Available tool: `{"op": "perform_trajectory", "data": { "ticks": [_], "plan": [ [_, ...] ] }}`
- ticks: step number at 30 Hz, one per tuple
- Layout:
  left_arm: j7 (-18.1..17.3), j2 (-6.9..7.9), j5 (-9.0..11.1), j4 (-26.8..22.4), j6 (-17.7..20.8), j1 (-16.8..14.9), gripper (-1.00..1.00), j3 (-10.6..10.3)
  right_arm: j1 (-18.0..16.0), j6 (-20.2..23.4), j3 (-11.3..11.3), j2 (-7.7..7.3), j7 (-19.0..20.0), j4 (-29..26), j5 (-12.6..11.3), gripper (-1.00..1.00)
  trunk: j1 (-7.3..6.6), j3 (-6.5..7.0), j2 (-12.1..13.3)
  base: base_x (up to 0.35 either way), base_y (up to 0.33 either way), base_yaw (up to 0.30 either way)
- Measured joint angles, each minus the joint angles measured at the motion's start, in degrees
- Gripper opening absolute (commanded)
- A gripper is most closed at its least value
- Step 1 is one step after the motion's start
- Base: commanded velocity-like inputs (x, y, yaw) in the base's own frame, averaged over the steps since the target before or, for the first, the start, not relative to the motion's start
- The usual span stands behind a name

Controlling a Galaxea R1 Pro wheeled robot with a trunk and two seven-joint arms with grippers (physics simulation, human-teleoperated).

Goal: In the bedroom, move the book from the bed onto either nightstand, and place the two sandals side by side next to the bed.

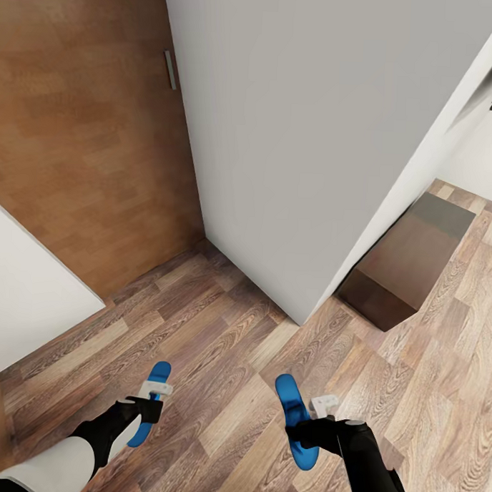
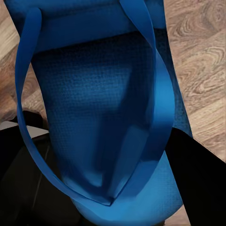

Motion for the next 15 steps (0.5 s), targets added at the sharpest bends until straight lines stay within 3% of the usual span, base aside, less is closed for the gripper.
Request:
{"op": "perform_trajectory", "data": {
  "ticks": [7, 15],
  "plan": [
    [0.3, 0.17, -0.1, 0.2, -0.2, 0.2, -1.00, -0.1, 0.0, -2.1, -5.2, -0.14, -0.7, 3.2, 0.2, -1.00, -1.54, 1.26, 2.8, 0.000, 0.000, 0.000],
    [0.0, 0.36, 0.1, 1.2, -0.7, 0.3, -1.00, 0.0, 0.0, -3.4, -6.6, -0.81, -1.0, 4.4, 0.1, -1.00, -3.30, 2.70, 6.0, 0.000, 0.000, 0.000]
  ]
}}
